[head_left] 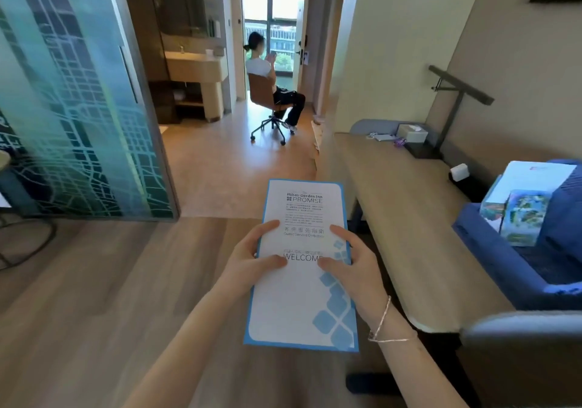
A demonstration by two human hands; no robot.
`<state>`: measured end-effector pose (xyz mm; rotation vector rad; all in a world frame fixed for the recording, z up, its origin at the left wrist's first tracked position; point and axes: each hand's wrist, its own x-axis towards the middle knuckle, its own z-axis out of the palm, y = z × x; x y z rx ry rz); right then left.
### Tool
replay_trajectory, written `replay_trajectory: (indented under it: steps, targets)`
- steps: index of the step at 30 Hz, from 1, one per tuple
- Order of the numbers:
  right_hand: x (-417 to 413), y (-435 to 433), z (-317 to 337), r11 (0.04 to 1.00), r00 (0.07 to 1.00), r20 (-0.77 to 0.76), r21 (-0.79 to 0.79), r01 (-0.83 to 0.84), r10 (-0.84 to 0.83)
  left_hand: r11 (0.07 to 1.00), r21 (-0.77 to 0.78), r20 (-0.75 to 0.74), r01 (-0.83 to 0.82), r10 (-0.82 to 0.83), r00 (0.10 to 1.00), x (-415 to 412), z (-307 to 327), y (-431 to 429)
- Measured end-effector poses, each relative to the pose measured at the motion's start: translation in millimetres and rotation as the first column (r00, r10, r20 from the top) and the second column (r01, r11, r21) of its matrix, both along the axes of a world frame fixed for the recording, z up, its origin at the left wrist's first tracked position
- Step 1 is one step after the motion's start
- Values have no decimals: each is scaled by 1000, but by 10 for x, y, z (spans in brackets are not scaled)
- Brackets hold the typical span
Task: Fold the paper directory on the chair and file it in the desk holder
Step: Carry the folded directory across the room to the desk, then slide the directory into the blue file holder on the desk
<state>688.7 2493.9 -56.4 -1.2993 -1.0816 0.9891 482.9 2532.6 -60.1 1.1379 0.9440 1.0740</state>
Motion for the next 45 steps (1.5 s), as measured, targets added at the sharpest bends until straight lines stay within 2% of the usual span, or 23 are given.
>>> replay_trajectory:
  steps: [8,14,20,24,30,35,40,42,45]
  targets:
    - [591,1577,75,994,991,-80,-10,105,-105,995,-12,-38,103,-104,994,659,97,1824]
    - [1092,2279,59,957,952,-100,-14,290,-290,956,-39,-56,291,-293,954,1341,59,2891]
    - [1565,2732,-72,839,839,-35,-31,543,-544,860,-34,-68,509,-510,857,2122,14,3728]
    - [1773,2845,-102,723,724,-7,-31,690,-690,748,-16,-87,664,-663,744,2581,58,4094]
    - [1948,2649,-109,458,454,88,25,889,-886,525,-4,-135,851,-844,519,3309,78,4176]
    - [2099,2217,-121,268,266,126,0,963,-956,325,6,-161,946,-933,322,3932,-6,3863]
    - [2348,1832,-178,180,184,97,-49,982,-978,181,-28,-190,983,-967,172,4507,-134,3539]
    - [2505,1729,-207,160,164,61,-57,985,-985,161,-35,-209,986,-966,150,4721,-164,3432]
    - [2812,1603,-232,192,195,25,-89,977,-981,176,-45,-221,983,-962,162,5048,-196,3306]
